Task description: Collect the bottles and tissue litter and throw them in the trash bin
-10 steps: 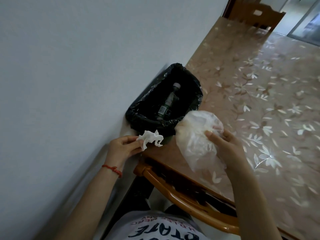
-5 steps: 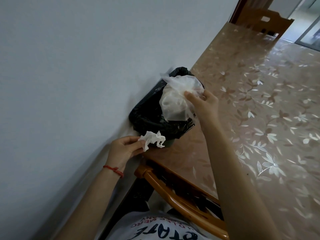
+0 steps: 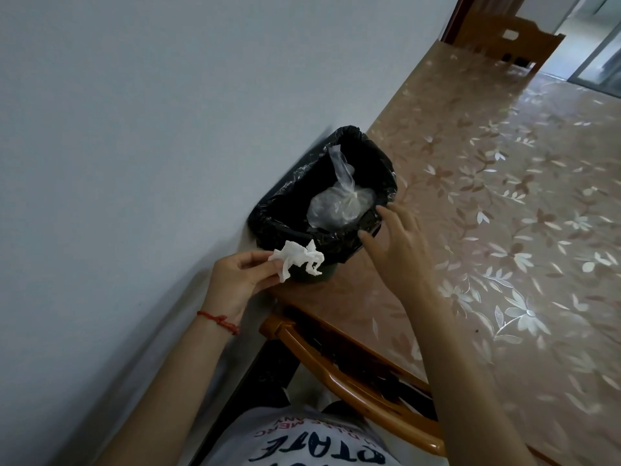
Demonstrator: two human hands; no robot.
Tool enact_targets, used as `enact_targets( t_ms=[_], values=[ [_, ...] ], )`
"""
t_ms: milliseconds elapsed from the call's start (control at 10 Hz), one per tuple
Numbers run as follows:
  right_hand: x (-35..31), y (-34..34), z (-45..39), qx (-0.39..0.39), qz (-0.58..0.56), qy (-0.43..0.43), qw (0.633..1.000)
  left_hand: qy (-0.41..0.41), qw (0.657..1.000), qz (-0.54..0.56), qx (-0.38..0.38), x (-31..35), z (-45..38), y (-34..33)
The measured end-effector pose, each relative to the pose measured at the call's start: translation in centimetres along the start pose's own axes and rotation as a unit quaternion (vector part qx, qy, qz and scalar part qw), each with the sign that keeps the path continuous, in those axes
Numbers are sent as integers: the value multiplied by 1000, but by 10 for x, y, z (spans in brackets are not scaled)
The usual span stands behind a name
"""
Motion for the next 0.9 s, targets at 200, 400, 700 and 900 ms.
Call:
enact_targets(
  t_ms=[200,400,700,900],
  values=[
    [6,2,43,-36,77,49,995,-48,999,9,-22,20,0,-13],
    [12,5,62,-65,120,55,989,-108,993,-7,-42,52,-14,-51],
    [18,8,74,-59,112,41,991,-146,987,-66,-1,59,-61,-95],
    [21,6,75,-26,105,59,992,-204,974,-95,27,53,-56,-92]
  ],
)
Point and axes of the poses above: each hand's wrist, its own z-axis away from the middle knuckle, its own y-axis out of the back of the hand, x = y × z, the point moved 2 cm from there along -z, towards the middle knuckle, and after that the axes turned 12 degrees about x, right-handed, at the moved point
